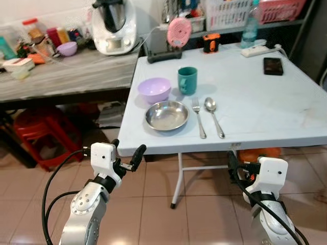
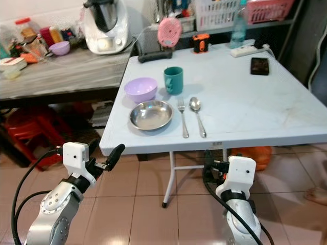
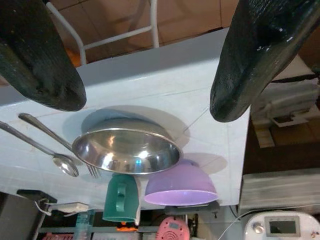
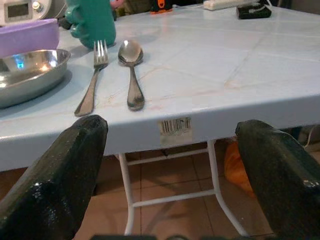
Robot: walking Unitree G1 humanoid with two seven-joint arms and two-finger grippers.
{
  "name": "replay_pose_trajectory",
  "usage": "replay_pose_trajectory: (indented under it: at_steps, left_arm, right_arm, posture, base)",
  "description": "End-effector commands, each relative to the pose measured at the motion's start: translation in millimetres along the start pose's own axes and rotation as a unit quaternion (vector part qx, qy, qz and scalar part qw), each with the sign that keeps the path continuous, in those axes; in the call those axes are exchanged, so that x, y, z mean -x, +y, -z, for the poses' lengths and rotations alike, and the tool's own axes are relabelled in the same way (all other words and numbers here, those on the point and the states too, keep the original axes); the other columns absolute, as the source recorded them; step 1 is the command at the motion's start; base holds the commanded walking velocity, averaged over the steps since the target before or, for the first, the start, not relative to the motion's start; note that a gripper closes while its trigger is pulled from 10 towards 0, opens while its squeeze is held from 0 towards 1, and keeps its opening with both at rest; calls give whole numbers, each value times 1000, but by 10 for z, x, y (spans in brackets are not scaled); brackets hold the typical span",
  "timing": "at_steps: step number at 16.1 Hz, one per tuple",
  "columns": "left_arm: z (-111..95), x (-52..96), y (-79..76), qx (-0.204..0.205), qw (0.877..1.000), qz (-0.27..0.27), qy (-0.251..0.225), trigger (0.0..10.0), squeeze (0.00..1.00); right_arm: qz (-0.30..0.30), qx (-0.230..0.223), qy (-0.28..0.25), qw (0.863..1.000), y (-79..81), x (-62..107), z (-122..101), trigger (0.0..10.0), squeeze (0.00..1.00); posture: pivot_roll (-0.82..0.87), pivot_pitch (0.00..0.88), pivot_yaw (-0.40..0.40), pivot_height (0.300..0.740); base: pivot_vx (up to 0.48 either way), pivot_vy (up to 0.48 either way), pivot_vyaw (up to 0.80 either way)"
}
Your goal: Setting the table
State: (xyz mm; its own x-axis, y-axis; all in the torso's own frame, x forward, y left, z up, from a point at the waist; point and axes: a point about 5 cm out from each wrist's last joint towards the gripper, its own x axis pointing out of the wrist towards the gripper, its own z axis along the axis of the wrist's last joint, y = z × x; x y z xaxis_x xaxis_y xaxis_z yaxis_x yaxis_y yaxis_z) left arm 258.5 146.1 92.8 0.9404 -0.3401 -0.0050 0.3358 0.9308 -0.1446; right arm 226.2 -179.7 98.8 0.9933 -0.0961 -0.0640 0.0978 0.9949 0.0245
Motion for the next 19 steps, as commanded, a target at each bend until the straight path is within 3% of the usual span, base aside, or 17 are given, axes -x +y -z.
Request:
replay_pose_trajectory:
  at_steps: [1, 6, 11, 16, 19]
  left_arm:
    - [-93, 1, 51, -6, 1000, -5, -19, 10000, 0]
    - [-99, 2, 44, -4, 1000, 1, -20, 10000, 0]
    - [-195, -23, 2, 0, 999, 3, -38, 10000, 0]
    - [-167, -12, 10, 3, 999, -7, -33, 10000, 0]
    - [-136, 18, 24, -14, 999, -9, -30, 10000, 0]
  right_arm:
    - [-11, 1, -28, 1000, 56, -17, -127, 10000, 0]
    - [-11, 4, -38, 999, 56, -18, -166, 10000, 0]
    - [-20, 32, -78, 996, 108, -20, -365, 10000, 0]
    - [-30, 27, -70, 997, 125, -3, -349, 10000, 0]
    - [-42, 23, -59, 997, 159, 11, -317, 10000, 0]
  posture:
    - [-49, 0, 142, 740]
    - [-48, 0, 142, 740]
    - [-50, 0, 142, 740]
    - [-53, 0, 137, 740]
    - [-56, 0, 136, 740]
  base:
    - [251, 0, 0]
    - [352, 0, 0]
    - [386, 0, 0]
    - [361, 0, 0]
    - [0, 0, 0]
